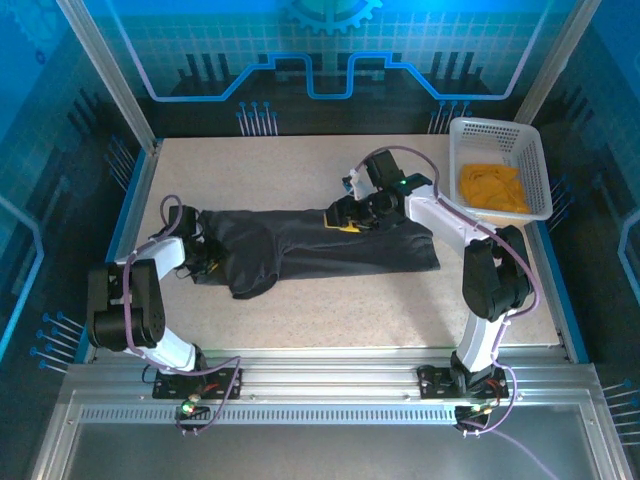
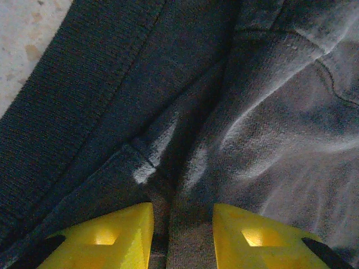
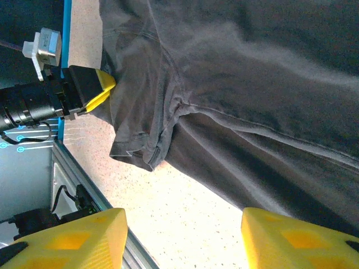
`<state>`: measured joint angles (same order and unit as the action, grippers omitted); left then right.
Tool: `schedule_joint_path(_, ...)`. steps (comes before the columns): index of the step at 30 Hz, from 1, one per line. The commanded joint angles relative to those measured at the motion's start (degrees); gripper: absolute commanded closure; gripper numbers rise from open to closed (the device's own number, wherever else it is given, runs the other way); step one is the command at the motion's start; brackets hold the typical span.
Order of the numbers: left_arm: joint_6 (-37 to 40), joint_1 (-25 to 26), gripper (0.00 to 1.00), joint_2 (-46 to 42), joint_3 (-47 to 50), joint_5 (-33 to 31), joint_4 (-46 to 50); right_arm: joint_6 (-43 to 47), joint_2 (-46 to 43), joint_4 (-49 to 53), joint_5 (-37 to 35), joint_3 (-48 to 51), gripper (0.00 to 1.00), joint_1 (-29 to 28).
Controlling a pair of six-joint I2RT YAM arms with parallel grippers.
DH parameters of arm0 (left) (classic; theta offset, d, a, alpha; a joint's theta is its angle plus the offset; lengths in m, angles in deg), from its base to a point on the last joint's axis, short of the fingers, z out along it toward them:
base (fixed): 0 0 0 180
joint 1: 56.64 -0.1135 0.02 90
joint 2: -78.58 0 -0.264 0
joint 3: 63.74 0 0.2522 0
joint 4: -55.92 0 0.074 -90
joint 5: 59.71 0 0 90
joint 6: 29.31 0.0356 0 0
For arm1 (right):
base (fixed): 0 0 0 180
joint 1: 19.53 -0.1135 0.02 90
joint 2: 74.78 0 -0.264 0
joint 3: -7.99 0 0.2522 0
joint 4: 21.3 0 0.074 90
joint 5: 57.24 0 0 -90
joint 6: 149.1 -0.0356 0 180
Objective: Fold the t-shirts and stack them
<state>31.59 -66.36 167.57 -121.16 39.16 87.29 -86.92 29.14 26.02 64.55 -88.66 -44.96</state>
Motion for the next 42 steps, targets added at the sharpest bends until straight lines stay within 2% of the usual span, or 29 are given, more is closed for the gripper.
schedule_joint_path(1, -0.55, -0.31, 0.72, 1.08, 0.23, 1.29, -1.39, 0.04, 1.41, 0.89, 0.93, -2.08, 0.44, 0.21)
schedule_joint_path(11, -2.54, 0.57, 0.93, -3.86, -2.02, 1.3, 0.8, 0.26, 1.91, 1.73, 0.29, -2.18, 0.44, 0.21)
schedule_joint_path(16, -3.9, 0.73, 1.0, -5.3, -1.94, 0.2, 1.84, 0.54, 2.76, 2.51, 0.04, -3.63, 0.44, 0.29)
schedule_joint_path(28, -6.74, 0.84, 1.0, -4.22, -10.67, -4.14, 10.34, 0.86, 3.59, 4.0, -1.29, -4.56, 0.46, 0.73)
schedule_joint_path(38, -2.83, 0.75, 0.99, 5.1, -21.28, -7.97, 16.79, 0.55, 2.35, 4.15, -2.77, -2.83, 0.46, 1.86)
schedule_joint_path(42, -1.41, 0.79, 0.99, 8.55, -24.72, -12.03, 18.61, 0.48, 1.66, 4.98, -4.34, -1.86, 0.46, 2.15)
